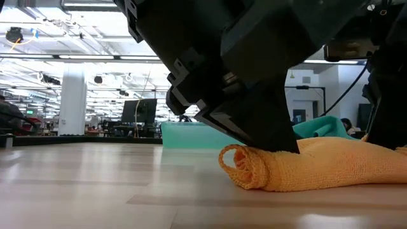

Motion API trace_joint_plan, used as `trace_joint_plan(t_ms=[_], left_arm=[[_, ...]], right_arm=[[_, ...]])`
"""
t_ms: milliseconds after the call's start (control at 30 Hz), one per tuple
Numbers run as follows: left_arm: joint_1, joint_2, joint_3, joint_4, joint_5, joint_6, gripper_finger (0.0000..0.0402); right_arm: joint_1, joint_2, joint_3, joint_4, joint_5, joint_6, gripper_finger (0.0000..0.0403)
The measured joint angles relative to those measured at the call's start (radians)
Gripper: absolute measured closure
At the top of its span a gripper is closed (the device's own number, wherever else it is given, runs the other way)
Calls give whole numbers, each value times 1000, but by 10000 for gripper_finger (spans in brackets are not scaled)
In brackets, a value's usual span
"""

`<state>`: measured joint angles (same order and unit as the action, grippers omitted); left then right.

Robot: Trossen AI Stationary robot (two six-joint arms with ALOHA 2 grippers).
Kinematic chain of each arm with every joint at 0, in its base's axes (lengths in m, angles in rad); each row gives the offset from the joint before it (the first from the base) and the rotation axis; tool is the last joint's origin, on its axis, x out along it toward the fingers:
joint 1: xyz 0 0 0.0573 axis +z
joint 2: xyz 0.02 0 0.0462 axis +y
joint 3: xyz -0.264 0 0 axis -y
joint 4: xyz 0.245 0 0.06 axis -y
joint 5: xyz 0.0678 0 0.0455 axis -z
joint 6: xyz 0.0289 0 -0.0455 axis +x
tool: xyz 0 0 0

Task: Roll microfiber towels into tight, uniform cylinder then place into a basket
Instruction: Roll the yellow microfiber cloth on the table

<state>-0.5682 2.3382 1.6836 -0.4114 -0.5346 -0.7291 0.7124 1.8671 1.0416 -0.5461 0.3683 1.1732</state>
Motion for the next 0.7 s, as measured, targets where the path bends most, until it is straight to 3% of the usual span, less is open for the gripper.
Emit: trace_joint_plan(t_ms=[400,700], left_arm=[[6,0,-1,4,19,3,401],[28,-2,-1,2,109,-39,401]], right_arm=[[0,0,0,0,0,-5,365],[-1,0,-1,7,0,-34,368]])
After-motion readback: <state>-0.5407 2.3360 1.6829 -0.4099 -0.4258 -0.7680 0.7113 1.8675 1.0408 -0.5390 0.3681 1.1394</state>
